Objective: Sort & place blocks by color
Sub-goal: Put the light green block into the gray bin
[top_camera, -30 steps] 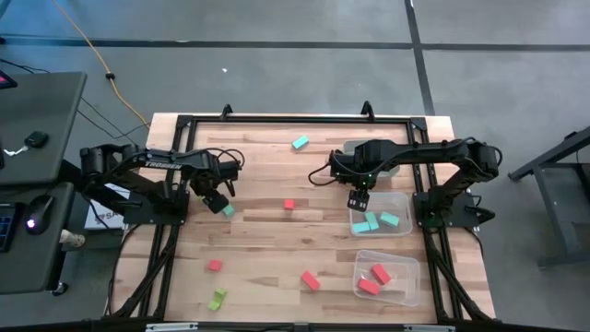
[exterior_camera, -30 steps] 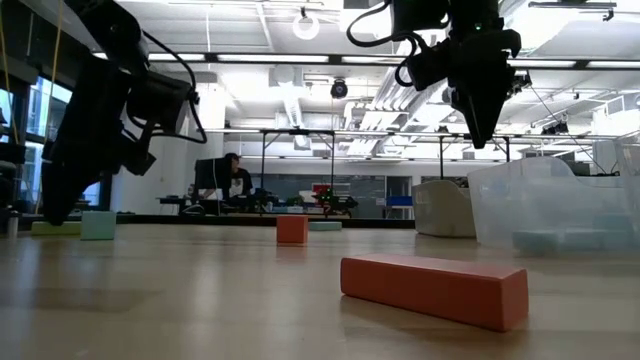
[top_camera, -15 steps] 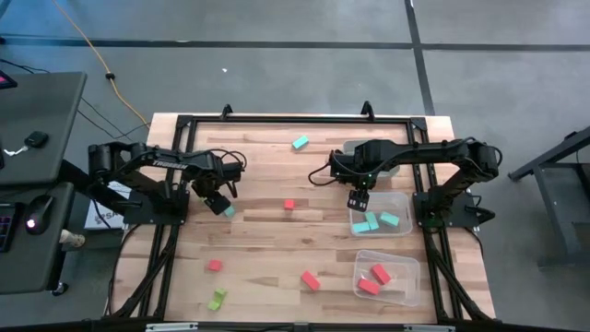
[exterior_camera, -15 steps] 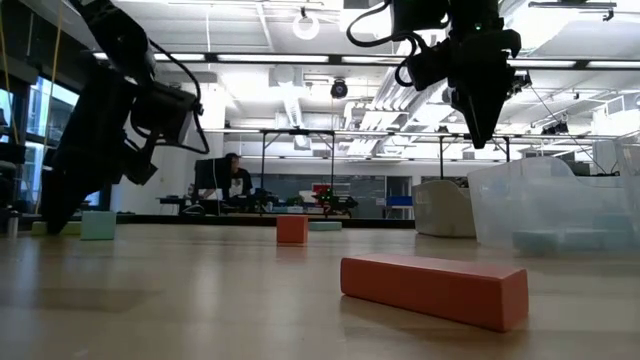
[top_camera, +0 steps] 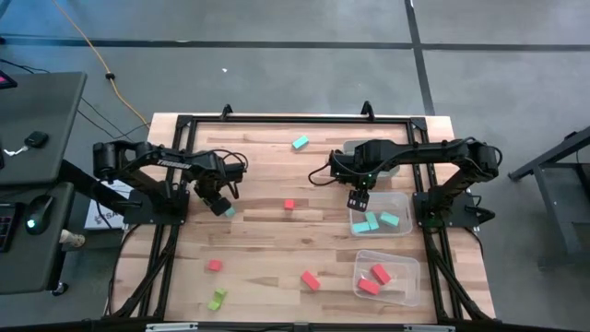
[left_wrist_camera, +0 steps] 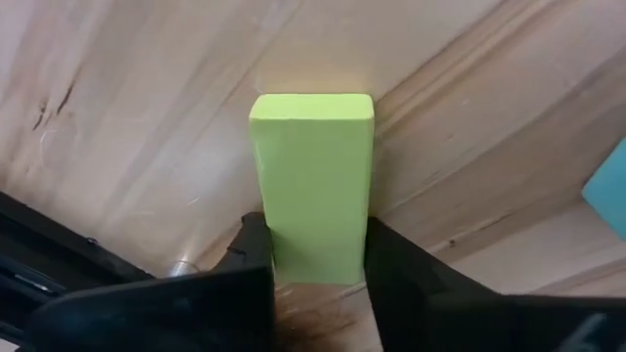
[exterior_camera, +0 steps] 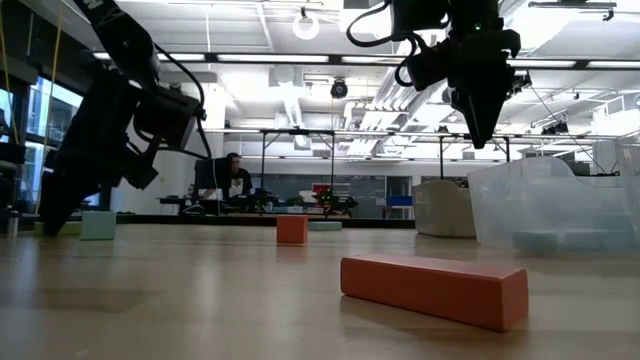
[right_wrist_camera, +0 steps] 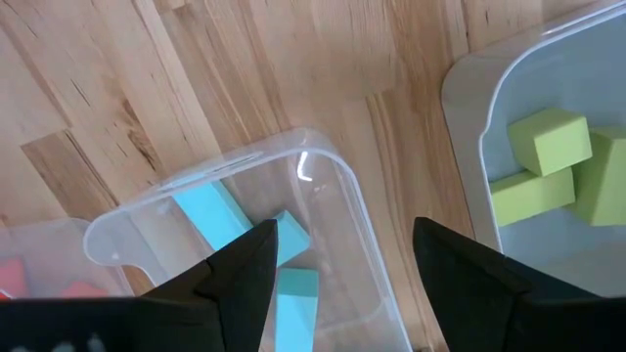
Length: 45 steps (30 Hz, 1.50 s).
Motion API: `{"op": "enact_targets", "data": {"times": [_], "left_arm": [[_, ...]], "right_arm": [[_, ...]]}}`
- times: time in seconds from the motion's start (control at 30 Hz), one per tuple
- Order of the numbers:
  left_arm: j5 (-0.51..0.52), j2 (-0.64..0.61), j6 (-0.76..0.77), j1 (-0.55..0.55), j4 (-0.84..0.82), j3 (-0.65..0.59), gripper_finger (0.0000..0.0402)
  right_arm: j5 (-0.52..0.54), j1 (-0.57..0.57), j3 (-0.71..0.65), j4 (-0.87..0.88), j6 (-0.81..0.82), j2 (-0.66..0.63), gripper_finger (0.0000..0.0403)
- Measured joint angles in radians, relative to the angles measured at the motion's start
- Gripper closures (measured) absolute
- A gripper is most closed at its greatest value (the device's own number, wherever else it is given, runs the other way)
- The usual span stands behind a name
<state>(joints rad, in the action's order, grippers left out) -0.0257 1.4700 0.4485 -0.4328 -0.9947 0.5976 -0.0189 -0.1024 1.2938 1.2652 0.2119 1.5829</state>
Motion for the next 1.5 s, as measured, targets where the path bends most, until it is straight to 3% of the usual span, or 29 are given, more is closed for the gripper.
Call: {"op": "enact_targets", "data": {"times": [0.2,0.43,0.97,1.27,1.5], "left_arm": [[0.003,0.000,-0.014,0.001,-0.004,0.000,0.0395],[0.019,-0.009,-0.025,0.024,0.000,0.029,0.0400],[0.014,-0.155,-0.023,0.049,0.010,0.231,0.0401],[0.023,-0.193,-0.068,0.065,0.039,0.355,0.0401],[0.076,-0.193,-0.158,0.100,0.085,0.443,0.0401]], "right_arm": [[0.000,0.000,0.000,-0.007,0.000,0.000,0.0174],[-0.018,0.000,0.000,-0.013,0.000,0.000,0.0174],[-0.069,0.000,0.000,-0.090,0.061,0.000,0.0174],[-0.074,0.000,0.000,-0.249,0.168,0.000,0.0173],[-0.153,-0.009,0.000,-0.457,0.183,0.000,0.0159]]}}
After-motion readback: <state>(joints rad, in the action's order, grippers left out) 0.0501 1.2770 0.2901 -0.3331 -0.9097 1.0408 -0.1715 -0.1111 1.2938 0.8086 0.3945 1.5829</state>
